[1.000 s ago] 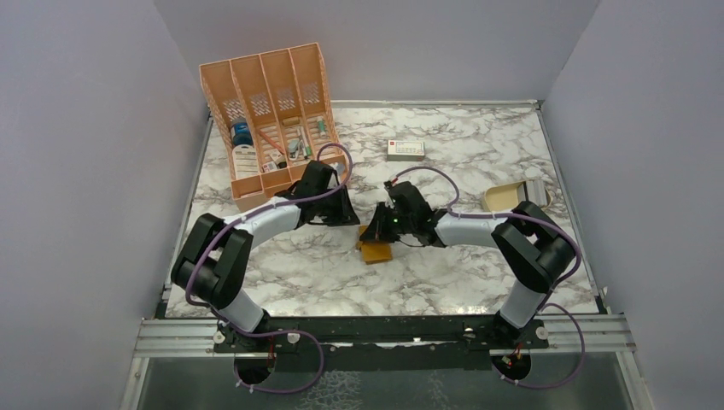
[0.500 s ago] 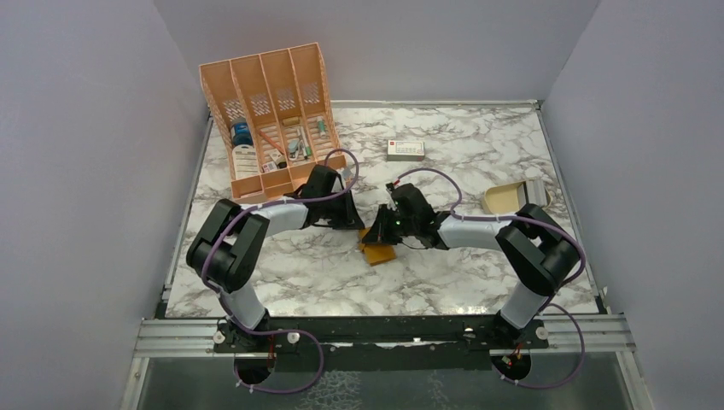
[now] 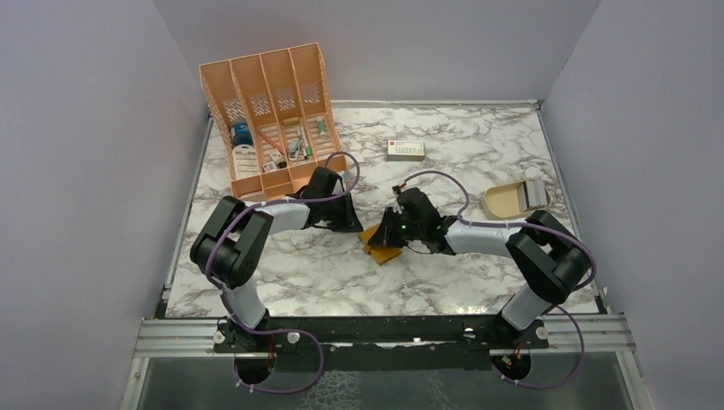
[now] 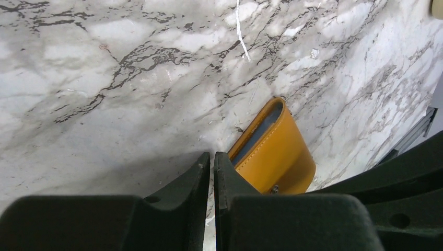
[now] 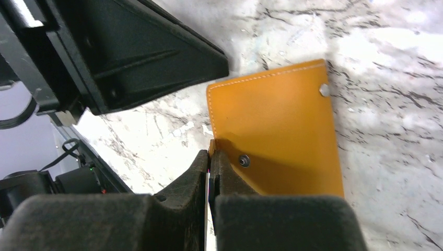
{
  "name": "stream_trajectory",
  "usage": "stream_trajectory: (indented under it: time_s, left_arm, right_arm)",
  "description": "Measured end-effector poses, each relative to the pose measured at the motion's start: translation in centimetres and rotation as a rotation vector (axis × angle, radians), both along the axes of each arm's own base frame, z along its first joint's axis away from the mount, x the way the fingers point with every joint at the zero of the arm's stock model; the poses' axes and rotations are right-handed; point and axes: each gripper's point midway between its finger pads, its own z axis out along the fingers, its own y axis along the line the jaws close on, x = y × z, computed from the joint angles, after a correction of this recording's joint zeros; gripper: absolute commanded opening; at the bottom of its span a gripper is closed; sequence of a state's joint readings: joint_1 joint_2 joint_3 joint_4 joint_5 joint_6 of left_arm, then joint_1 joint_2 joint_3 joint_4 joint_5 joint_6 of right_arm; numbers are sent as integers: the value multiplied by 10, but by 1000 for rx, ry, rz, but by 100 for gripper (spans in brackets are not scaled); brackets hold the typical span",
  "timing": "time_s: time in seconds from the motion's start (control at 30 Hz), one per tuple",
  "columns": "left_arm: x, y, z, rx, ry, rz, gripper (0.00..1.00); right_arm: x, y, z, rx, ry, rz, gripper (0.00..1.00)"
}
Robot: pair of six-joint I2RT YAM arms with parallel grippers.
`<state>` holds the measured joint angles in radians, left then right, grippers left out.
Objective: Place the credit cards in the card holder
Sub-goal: Close the card holder at the center of the board.
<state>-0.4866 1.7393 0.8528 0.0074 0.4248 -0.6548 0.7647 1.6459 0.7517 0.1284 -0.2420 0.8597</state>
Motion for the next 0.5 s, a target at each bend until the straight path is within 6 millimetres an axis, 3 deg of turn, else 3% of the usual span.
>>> stream_trajectory:
  time_s: [0.17, 0.33, 0.5]
  left_arm:
    - [0, 1, -2, 8, 0, 0, 13]
    - [0, -1, 1, 1, -5, -4, 36]
    - [-11, 3, 17, -26, -35, 3, 43]
  right_arm:
    - [-3, -10, -7, -17, -7, -28, 1]
    - [-4, -13, -10, -5, -14, -46, 1]
    - [-3, -12, -9, 5, -16, -51, 1]
